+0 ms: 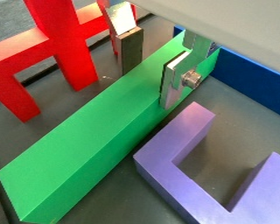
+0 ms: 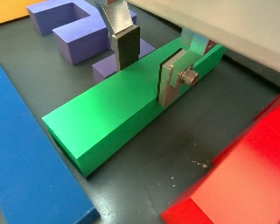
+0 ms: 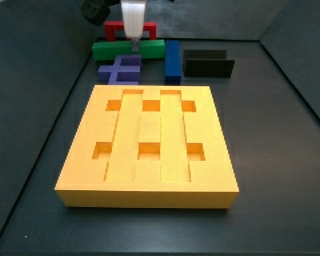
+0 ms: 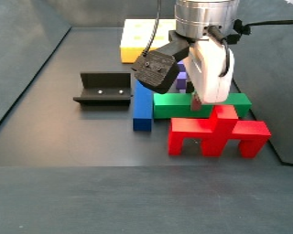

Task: Pick up the green object. Move up. Move to above the board. Insert the green object.
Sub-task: Move up, then move to above the board.

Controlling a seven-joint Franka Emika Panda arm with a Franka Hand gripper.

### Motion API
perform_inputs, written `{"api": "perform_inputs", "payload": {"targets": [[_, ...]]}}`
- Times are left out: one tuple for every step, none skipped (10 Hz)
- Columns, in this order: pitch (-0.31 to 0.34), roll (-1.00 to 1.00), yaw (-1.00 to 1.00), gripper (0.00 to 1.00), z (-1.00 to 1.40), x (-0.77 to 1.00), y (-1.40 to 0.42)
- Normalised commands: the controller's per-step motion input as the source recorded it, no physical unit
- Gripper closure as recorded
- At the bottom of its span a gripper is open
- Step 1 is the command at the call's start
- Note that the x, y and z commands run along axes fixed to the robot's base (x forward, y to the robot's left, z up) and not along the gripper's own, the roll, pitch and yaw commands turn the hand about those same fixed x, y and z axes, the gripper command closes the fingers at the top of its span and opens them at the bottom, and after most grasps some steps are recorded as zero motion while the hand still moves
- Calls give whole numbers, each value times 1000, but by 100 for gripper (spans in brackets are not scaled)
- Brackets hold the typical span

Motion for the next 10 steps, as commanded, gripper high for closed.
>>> {"api": "perform_inputs", "payload": {"targets": [[0, 0, 0, 100, 833, 0, 0], [25, -5, 34, 100, 780, -17, -52], [53, 19, 29, 100, 577, -40, -50], [34, 74, 23, 100, 217, -2, -14], [0, 0, 0, 100, 1400, 0, 0], [38, -19, -5, 100, 1400, -28, 6], [32, 18, -3, 100, 1400, -45, 0], [25, 23, 1, 100, 1400, 0, 9], [60, -5, -3, 100, 1400, 13, 12], [83, 11, -5, 100, 1400, -18, 1]]}}
